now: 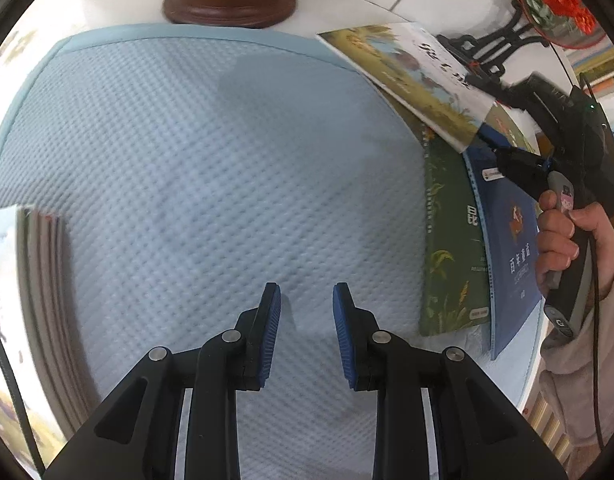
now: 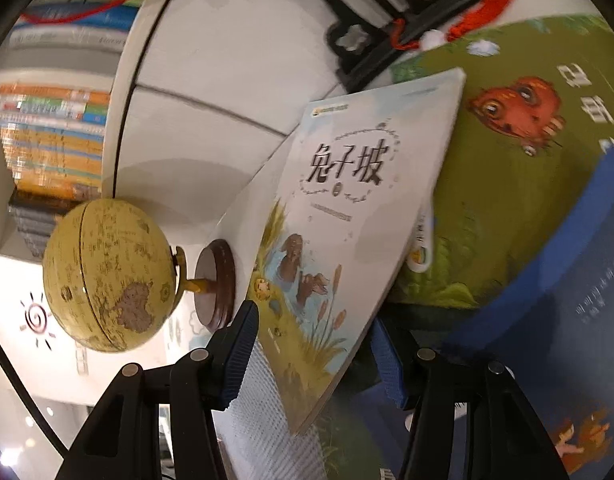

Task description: Organize books

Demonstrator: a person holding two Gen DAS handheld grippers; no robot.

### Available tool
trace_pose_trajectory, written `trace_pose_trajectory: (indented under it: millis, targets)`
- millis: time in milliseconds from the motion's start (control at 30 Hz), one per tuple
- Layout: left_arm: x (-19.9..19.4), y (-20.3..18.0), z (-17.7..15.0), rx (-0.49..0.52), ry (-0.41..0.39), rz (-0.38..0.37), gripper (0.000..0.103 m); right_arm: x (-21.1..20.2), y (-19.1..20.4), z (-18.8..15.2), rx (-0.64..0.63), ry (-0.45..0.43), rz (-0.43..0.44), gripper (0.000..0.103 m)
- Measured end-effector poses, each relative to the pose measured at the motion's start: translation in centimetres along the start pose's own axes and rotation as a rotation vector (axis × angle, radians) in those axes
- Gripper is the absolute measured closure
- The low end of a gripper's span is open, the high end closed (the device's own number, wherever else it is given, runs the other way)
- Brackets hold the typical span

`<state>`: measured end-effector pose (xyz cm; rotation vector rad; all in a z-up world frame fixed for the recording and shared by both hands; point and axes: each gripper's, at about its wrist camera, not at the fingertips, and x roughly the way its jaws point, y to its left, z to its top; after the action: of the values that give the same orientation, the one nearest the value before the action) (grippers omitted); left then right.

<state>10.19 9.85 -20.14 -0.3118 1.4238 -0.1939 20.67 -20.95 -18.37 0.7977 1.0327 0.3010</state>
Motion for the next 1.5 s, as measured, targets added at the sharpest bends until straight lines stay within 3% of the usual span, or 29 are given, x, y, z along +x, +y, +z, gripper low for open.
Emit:
trace_pose_trajectory:
  millis: [33, 300, 433, 500, 633, 700, 800, 867, 900, 933, 1033, 1133, 1167, 1200, 1233, 1500]
  targets:
    - [-0.1, 0.3, -0.2, -0.004, -0.001, 0.002, 0.079, 0.5, 0.1, -0.2, -0.014, 0.024, -0.005, 0.089]
    - [-2.2, 2.7, -2.0, -0.043, -0.014, 0.011, 0.078, -0.6, 2.1, -2.8, -0.094, 0.044, 0.033, 0.094]
    - [-3.0, 3.4, -2.2, -0.067, -0.025, 0.011, 0.078, -2.1, 2.6, -5.4, -0.128, 0.114, 0.059, 0.094]
    - [-3.5, 3.6, -2.5, -0.076, -0.038, 0.009, 0.078, -3.1, 2.6, -7.4, -0.148, 0.156, 0.084, 0.101]
    - [-4.5, 4.3, -3.6, -0.086, -0.046, 0.006, 0.079, -4.6, 1.5, -12.1, -0.205, 0.226, 0.01, 0.101]
    - [-4.7, 4.1, -3.9, -0.083, -0.048, 0.007, 0.078, -4.9, 0.6, -12.8, -0.189, 0.218, -0.036, 0.101]
    - [-5.0, 3.8, -5.0, -0.073, -0.045, 0.005, 0.078, -4.3, -0.3, -11.6, -0.084, 0.192, -0.04, 0.089]
    - [-5.2, 3.6, -5.5, -0.071, -0.046, 0.004, 0.078, -3.7, -0.6, -10.3, -0.013, 0.143, -0.008, 0.074]
    - [-5.4, 3.7, -6.1, -0.069, -0.046, 0.002, 0.078, -3.2, -0.6, -9.8, 0.003, 0.135, -0.007, 0.059]
    - [-5.4, 3.6, -6.3, -0.07, -0.046, 0.003, 0.078, -2.6, -0.6, -9.4, 0.022, 0.134, -0.007, 0.053]
    - [-5.9, 4.6, -7.7, -0.081, -0.046, 0.013, 0.078, -0.2, -0.5, -8.7, 0.07, 0.143, 0.063, 0.053]
    - [-6.3, 6.2, -9.1, -0.118, -0.042, 0.025, 0.078, 1.8, 0.7, -8.3, 0.099, 0.098, 0.13, 0.053]
    - [-6.3, 6.7, -9.4, -0.127, -0.041, 0.028, 0.078, 2.3, 0.9, -8.2, 0.101, 0.102, 0.125, 0.057]
    - [-6.5, 7.5, -9.7, -0.148, -0.041, 0.032, 0.078, 2.8, 1.1, -8.2, 0.092, 0.109, 0.11, 0.082]
    - [-6.6, 8.1, -9.9, -0.163, -0.04, 0.035, 0.078, 3.5, 1.3, -8.2, 0.079, 0.123, 0.115, 0.095]
    - [-8.1, 10.4, -10.7, -0.214, -0.07, 0.045, 0.078, 3.6, 3.7, -12.2, 0.037, 0.171, 0.205, 0.098]
